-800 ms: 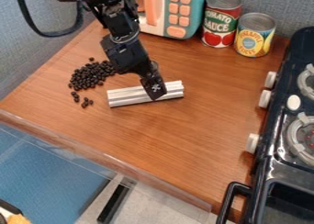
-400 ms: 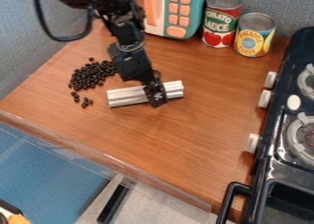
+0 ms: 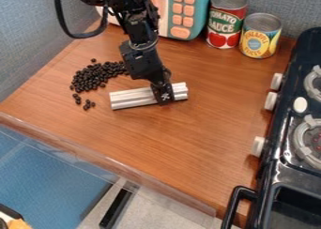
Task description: Sweep into pile
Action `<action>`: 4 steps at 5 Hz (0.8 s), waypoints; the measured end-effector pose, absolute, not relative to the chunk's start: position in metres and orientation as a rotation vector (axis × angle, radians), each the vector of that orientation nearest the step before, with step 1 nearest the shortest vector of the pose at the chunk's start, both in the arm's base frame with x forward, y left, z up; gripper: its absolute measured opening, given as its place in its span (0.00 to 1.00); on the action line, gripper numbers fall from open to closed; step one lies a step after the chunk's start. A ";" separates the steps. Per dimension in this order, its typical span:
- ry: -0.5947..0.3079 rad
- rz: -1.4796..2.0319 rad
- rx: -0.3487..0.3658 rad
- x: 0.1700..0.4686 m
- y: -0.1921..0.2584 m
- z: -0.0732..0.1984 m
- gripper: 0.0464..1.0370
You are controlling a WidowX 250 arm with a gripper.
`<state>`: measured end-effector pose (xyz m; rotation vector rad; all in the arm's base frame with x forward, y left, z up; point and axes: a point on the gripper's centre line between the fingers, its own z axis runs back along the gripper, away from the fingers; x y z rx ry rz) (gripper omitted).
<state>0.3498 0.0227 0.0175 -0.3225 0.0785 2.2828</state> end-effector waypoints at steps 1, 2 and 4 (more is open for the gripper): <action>0.077 2.281 -0.299 0.350 0.025 0.013 0.34; 0.089 2.253 -0.280 0.347 0.025 0.013 0.33; 0.177 2.261 -0.248 0.322 0.031 0.014 0.33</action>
